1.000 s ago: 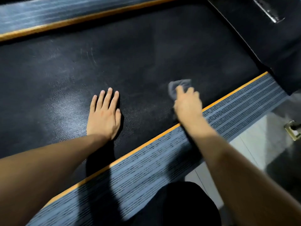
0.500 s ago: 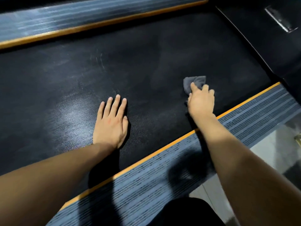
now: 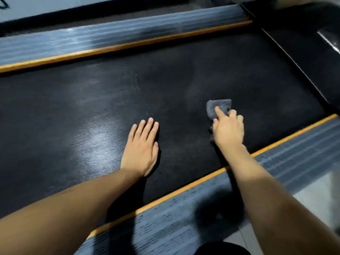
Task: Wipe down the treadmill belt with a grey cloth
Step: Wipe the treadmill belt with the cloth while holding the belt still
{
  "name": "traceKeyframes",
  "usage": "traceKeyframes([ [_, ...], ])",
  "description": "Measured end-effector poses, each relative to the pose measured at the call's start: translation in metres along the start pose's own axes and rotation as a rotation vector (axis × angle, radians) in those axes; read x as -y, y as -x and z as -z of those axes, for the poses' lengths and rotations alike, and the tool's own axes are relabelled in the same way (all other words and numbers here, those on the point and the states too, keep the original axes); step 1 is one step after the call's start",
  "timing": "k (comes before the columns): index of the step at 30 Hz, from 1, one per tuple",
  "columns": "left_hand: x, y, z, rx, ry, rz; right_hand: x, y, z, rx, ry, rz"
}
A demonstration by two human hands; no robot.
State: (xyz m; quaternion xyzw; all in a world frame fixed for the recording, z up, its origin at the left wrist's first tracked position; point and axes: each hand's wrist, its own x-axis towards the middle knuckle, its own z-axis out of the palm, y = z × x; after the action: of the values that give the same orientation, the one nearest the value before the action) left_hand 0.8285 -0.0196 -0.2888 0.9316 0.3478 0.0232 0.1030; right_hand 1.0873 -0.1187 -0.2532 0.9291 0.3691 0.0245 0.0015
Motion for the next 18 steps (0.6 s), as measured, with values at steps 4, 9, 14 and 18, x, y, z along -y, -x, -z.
traceKeyframes([
  [4, 0.018, 0.002, 0.008, 0.022, 0.027, -0.054, 0.023, 0.02, 0.006, -0.09, -0.068, 0.043],
  [9, 0.073, -0.002, 0.022, 0.012, -0.009, 0.014, 0.108, 0.103, 0.01, -0.111, -0.094, 0.405],
  [14, 0.176, -0.012, 0.048, -0.028, -0.05, 0.237, 0.136, 0.09, -0.006, -0.087, -0.22, 0.399],
  [18, 0.229, -0.02, 0.056, -0.001, -0.068, 0.278, 0.172, 0.032, -0.012, -0.179, -0.209, 0.43],
])
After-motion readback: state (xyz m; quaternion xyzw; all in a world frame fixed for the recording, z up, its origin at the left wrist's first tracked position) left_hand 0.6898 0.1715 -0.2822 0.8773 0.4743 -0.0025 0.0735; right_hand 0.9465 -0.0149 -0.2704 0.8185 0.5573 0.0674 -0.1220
